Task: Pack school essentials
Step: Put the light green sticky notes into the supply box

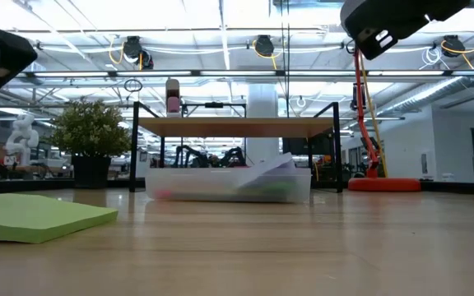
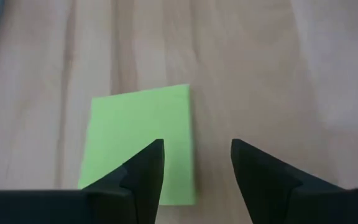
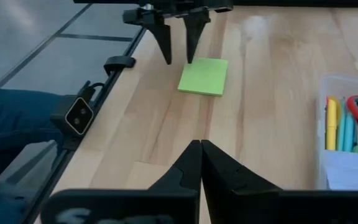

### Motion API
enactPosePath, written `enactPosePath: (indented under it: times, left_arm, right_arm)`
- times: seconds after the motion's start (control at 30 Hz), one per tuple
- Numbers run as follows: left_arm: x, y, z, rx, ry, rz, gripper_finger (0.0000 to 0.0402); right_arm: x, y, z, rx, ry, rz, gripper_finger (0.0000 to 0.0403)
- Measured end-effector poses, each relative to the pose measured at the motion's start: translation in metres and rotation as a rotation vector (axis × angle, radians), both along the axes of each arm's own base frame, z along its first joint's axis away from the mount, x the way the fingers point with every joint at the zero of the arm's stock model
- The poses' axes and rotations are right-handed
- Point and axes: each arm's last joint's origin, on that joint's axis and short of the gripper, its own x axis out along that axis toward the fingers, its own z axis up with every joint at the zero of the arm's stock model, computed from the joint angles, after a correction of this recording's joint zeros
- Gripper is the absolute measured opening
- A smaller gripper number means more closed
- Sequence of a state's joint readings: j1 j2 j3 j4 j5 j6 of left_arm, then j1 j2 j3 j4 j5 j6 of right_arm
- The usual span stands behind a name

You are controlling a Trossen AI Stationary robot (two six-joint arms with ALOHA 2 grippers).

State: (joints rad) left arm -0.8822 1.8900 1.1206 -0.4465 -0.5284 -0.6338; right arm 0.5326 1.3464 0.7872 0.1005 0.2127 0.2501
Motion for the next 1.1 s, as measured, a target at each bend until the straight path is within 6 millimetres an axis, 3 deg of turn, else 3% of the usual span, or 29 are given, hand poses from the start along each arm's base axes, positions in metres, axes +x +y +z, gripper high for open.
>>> enactPosePath:
  times: [0.3,0.8,1.1]
  left_arm:
    - [0.001,0.002,-0.01,0.112,0.018,-0.015,0.0174]
    - [-0.002,0.004,-0.01,0.142,0.055,-0.033,0.0012]
    - [-0.008,0.016,-0.009,0.207,0.093,0.054,0.0003]
  right_arm:
    - [0.0,0.0,0.0,-0.001,0.0,-0.002,0.0]
    - [0.0,0.0,-0.001,-0.007,0.006,0.001,0.0]
    - [0.0,0.0,-0.001,-0.007,0.006,0.002,0.0]
